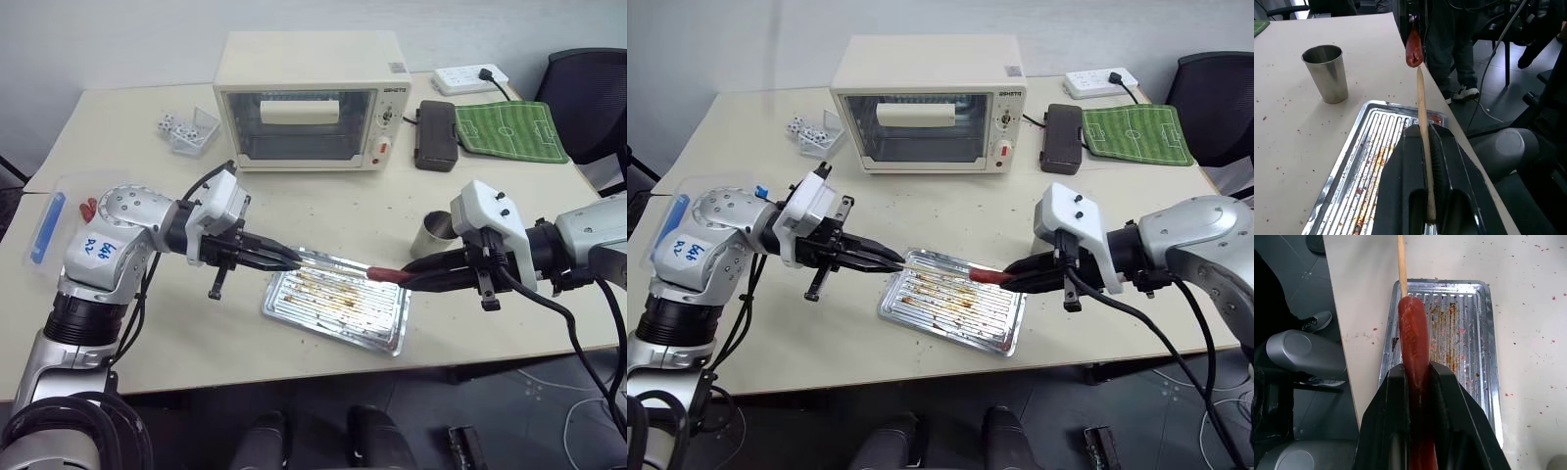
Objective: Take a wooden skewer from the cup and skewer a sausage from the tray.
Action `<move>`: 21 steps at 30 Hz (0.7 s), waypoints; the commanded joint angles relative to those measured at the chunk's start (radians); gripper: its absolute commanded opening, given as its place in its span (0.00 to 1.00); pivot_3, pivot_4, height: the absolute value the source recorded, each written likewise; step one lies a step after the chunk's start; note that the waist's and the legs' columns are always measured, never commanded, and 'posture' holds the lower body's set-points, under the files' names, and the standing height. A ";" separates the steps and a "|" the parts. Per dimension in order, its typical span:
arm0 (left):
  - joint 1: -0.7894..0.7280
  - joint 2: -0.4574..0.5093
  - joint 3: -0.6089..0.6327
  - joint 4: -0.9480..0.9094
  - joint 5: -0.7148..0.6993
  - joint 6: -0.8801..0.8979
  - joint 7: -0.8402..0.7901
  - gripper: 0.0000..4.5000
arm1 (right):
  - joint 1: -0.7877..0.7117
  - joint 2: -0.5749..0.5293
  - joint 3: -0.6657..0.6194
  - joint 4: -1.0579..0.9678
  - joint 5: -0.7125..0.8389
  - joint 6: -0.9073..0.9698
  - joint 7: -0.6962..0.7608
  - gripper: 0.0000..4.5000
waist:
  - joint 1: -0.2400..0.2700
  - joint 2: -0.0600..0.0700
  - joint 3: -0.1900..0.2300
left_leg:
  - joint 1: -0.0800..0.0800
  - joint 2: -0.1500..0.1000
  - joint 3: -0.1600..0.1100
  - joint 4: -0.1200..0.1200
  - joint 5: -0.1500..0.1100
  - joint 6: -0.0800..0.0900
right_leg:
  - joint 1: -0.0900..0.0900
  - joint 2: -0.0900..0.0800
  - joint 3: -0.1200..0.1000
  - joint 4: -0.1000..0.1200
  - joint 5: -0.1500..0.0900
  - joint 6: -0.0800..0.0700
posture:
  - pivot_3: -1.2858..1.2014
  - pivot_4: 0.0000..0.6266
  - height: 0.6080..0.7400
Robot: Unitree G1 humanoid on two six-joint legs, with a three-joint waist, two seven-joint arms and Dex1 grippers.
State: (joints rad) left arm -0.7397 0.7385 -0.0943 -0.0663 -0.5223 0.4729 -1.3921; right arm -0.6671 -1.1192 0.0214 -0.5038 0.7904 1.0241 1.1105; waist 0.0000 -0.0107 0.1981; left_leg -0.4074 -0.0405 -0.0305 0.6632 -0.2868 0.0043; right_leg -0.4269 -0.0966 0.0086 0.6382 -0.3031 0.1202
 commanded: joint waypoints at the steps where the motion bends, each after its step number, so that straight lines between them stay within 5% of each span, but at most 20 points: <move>1: -0.021 0.007 0.012 -0.006 0.001 -0.015 -0.012 0.00 | 0.002 -0.010 -0.030 -0.020 0.000 -0.016 0.000 0.06 | 0.000 0.000 0.000 | 0.000 0.000 0.000 0.000 0.000 0.000 | 0.000 0.000 0.000 0.000 0.000 0.000 | 0.52 0.24 1.00; 21: -0.035 0.006 0.017 0.007 0.010 -0.015 -0.023 0.00 | 0.029 -0.002 -0.031 -0.039 0.014 -0.015 -0.017 0.06 | 0.000 0.000 0.000 | 0.000 0.000 0.000 0.000 0.000 0.000 | 0.000 0.000 0.000 0.001 0.000 0.000 | 0.52 0.24 1.00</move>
State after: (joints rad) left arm -0.7553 0.7396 -0.0942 -0.0594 -0.5088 0.4677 -1.4109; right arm -0.6347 -1.1190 0.0214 -0.5148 0.7953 1.0214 1.0963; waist 0.0001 -0.0107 0.1981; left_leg -0.4074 -0.0405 -0.0303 0.6636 -0.2869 0.0044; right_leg -0.4269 -0.0965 0.0087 0.6388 -0.3031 0.1202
